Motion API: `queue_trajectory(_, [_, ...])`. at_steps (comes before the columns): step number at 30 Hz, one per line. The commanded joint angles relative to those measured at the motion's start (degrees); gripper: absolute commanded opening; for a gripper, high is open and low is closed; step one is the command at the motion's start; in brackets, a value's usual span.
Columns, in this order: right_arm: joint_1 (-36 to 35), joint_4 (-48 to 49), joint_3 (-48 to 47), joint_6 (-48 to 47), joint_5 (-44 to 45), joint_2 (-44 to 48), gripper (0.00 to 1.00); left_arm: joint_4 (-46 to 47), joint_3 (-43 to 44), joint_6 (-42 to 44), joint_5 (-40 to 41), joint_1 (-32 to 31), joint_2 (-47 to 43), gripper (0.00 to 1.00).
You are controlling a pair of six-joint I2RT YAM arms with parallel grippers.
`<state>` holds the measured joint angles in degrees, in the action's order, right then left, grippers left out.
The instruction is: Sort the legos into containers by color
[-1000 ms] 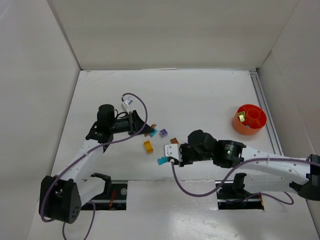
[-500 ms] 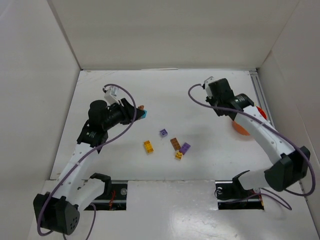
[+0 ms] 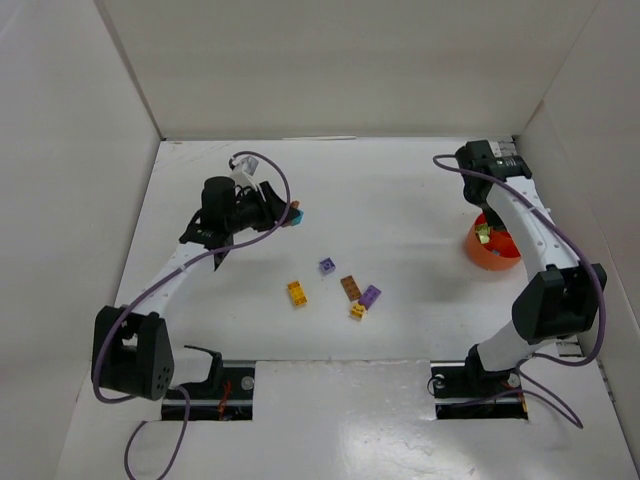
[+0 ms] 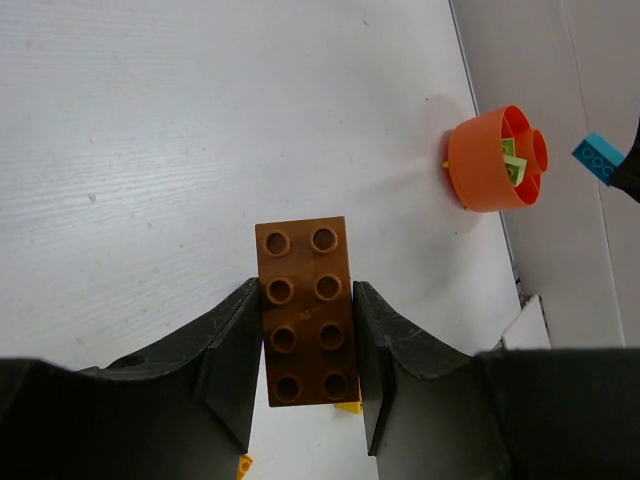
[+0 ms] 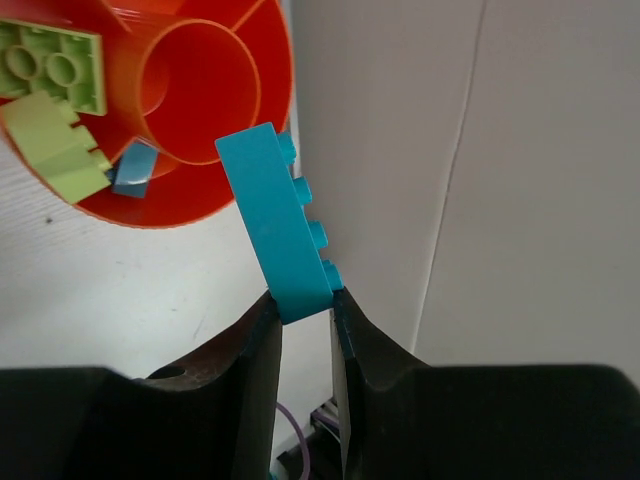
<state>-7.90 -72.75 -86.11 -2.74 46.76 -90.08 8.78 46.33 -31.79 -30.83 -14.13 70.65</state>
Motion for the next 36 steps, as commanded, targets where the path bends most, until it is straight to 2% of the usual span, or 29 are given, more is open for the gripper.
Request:
queue_trajectory(1, [1.0, -6.0, -3.2, 3.4, 4.7, -0.1, 0.0, 4.1, 6.6, 3.7, -4.7, 0.9, 3.3, 0.01])
queue_trajectory(8, [1.7, -0.3, -3.3, -6.7, -6.2, 0.0, 0.0, 4.6, 11.8, 5.5, -6.4, 3.9, 8.4, 0.01])
queue_trajectory(18, [-0.2, -6.5, -10.9, -5.3, -7.0, -6.7, 0.0, 3.5, 19.4, 7.4, -7.5, 8.0, 13.4, 0.02])
queue_trajectory(22, [-0.2, -6.5, -13.7, -4.7, -9.8, -6.7, 0.0, 2.5, 24.0, 8.6, -7.5, 9.5, 16.2, 0.02])
queue_trajectory(25, [-1.2, -6.5, -15.3, -4.2, -15.5, -5.8, 0.0, 2.5, 28.7, 9.3, -10.9, 10.6, 19.5, 0.03])
queue_trajectory(28, [-1.2, -6.5, -11.7, -3.4, -19.9, -3.8, 0.0, 1.9, 33.6, 9.9, -13.5, 11.3, 22.6, 0.03])
queue_trajectory(31, [-0.7, -6.5, -4.0, -1.8, -24.2, -0.1, 0.0, 0.6, 36.2, 9.9, -16.0, 11.3, 26.1, 0.03])
queue_trajectory(36, [5.5, -6.5, 1.5, -0.8, -27.9, 9.6, 0.0, -1.4, 39.5, 11.7, -17.4, 11.8, 29.4, 0.03])
